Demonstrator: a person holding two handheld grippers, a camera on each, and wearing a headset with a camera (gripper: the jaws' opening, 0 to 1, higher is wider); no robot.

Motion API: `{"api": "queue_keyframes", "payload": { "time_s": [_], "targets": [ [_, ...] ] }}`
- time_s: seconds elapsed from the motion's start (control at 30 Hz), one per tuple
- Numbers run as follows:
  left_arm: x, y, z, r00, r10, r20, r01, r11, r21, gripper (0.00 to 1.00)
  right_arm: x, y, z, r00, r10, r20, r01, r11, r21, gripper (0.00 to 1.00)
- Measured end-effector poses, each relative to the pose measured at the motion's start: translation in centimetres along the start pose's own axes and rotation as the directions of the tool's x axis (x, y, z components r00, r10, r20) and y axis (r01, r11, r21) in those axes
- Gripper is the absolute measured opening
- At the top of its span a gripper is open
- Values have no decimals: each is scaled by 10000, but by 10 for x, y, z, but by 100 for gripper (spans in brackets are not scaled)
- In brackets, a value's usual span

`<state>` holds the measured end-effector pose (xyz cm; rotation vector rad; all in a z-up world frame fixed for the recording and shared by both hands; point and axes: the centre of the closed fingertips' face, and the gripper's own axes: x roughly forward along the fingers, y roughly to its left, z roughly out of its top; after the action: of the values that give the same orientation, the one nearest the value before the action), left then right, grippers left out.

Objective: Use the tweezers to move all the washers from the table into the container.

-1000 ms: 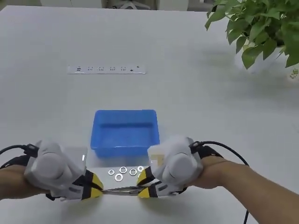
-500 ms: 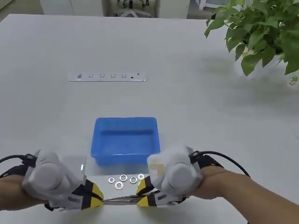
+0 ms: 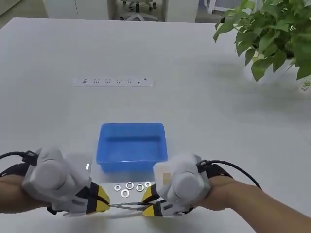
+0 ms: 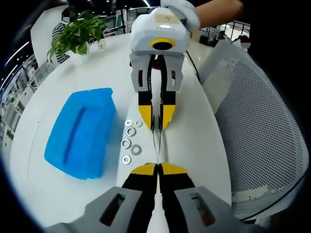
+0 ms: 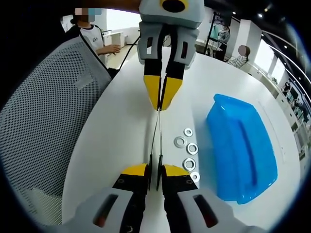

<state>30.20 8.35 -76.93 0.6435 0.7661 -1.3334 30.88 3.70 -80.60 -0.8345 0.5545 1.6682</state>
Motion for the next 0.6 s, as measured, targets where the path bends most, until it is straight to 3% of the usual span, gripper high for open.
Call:
{"api": "queue_keyframes", "payload": {
  "time_s": [0.6],
  "targets": [
    [-11, -2, 26, 9995, 87, 295, -82, 9998, -184, 5, -1, 0, 5, 9991, -279, 313, 272, 9993, 240, 12]
  ]
}}
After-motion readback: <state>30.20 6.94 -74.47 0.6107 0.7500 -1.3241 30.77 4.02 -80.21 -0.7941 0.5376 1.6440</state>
